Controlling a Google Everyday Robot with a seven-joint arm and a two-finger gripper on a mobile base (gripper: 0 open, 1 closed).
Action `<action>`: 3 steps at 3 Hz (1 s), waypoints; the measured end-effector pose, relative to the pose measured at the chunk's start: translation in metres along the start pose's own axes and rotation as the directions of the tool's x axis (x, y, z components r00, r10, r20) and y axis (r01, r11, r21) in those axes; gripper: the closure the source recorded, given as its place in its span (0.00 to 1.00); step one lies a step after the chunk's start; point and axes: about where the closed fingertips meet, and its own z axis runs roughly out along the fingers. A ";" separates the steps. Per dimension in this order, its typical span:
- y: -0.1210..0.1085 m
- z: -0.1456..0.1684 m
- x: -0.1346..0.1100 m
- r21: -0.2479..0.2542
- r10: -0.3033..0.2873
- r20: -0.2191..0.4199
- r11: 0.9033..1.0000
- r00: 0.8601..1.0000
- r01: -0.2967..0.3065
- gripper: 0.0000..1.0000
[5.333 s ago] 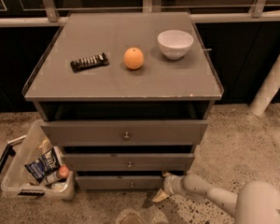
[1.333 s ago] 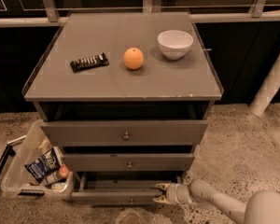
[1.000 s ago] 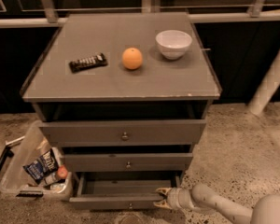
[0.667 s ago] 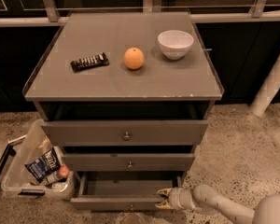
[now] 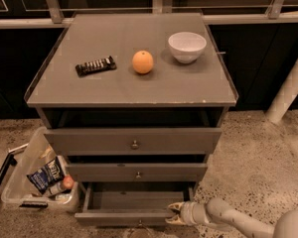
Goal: Open bottom drawer
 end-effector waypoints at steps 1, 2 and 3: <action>0.000 0.000 0.000 0.000 0.000 0.000 1.000 1.000 0.000 0.57; -0.001 0.000 0.000 -0.001 0.001 0.000 1.000 1.000 -0.001 0.34; 0.010 -0.007 0.017 -0.007 0.042 0.031 0.999 0.999 -0.042 0.27</action>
Offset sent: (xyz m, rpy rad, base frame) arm 0.0076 -0.0041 0.0008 -0.0025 0.0048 -0.0060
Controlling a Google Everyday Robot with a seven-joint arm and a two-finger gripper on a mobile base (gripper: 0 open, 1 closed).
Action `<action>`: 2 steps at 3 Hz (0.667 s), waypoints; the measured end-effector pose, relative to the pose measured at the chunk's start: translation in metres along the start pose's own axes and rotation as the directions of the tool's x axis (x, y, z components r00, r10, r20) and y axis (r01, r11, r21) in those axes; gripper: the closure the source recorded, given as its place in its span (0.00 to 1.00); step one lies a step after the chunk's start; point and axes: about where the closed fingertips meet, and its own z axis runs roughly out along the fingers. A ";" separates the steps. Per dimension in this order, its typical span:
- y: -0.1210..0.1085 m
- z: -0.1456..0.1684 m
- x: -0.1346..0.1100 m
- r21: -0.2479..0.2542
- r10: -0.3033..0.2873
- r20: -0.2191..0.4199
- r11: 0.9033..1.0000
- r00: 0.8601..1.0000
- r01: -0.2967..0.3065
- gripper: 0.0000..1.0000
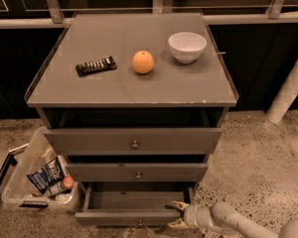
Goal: Open bottom drawer
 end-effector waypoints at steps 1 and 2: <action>0.000 0.000 -0.001 0.000 0.000 0.000 1.000 1.000 0.000 0.46; 0.007 -0.006 0.003 0.007 0.013 0.010 1.000 1.000 -0.014 0.69</action>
Offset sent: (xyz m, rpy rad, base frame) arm -0.1121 -0.0846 -0.0175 0.1387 0.0262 -0.1434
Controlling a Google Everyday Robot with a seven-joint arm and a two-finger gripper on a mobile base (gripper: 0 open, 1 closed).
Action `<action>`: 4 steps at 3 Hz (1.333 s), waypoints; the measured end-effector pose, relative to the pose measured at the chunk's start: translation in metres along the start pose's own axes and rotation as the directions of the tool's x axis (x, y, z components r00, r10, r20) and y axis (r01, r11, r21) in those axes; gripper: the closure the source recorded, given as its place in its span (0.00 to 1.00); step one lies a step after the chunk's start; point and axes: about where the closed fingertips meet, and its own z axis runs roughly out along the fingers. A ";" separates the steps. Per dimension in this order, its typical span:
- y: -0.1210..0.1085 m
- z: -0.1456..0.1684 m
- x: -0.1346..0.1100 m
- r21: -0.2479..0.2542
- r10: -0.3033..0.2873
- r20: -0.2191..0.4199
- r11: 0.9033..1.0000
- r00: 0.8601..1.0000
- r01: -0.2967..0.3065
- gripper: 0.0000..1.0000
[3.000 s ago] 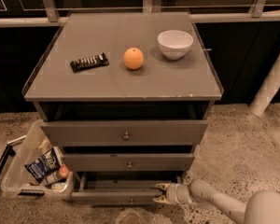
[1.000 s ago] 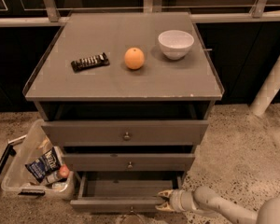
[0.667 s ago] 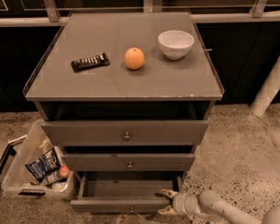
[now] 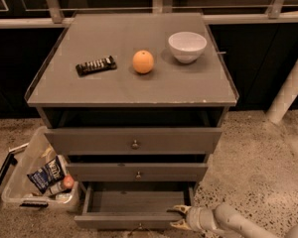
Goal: Open bottom drawer
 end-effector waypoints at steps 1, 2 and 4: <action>-0.001 -0.003 -0.003 0.000 0.000 0.000 1.000 1.000 0.000 0.92; 0.006 -0.008 0.001 0.005 0.008 0.005 1.000 1.000 -0.008 1.00; 0.020 -0.014 0.004 0.007 0.025 0.009 1.000 1.000 -0.025 1.00</action>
Offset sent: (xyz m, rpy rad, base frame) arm -0.1552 -0.0843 -0.0106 0.0937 0.0171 -0.1362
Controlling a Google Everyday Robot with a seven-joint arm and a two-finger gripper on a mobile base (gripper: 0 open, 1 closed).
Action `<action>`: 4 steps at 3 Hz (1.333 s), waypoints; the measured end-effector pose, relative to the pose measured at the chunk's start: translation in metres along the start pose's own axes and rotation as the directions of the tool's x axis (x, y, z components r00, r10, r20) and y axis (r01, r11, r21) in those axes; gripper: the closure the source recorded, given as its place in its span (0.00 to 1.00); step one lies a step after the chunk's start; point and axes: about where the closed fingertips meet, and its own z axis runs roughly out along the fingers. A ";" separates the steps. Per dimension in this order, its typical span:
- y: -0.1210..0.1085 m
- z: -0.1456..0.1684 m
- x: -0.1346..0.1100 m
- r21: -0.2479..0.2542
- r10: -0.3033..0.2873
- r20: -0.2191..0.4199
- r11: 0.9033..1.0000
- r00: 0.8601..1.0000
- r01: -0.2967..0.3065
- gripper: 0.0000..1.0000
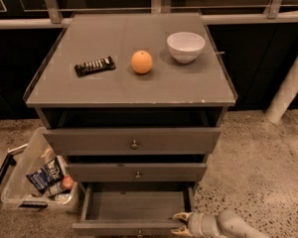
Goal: Open bottom drawer
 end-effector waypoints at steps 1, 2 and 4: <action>0.000 -0.002 -0.003 0.000 0.000 0.000 1.000 1.000 0.000 0.82; 0.000 -0.002 -0.003 0.000 0.000 0.000 1.000 1.000 0.000 0.59; 0.000 -0.002 -0.003 0.000 0.000 0.000 1.000 1.000 0.000 0.12</action>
Offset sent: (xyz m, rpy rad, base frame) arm -0.0003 0.0001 0.0037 0.0000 0.0001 0.0000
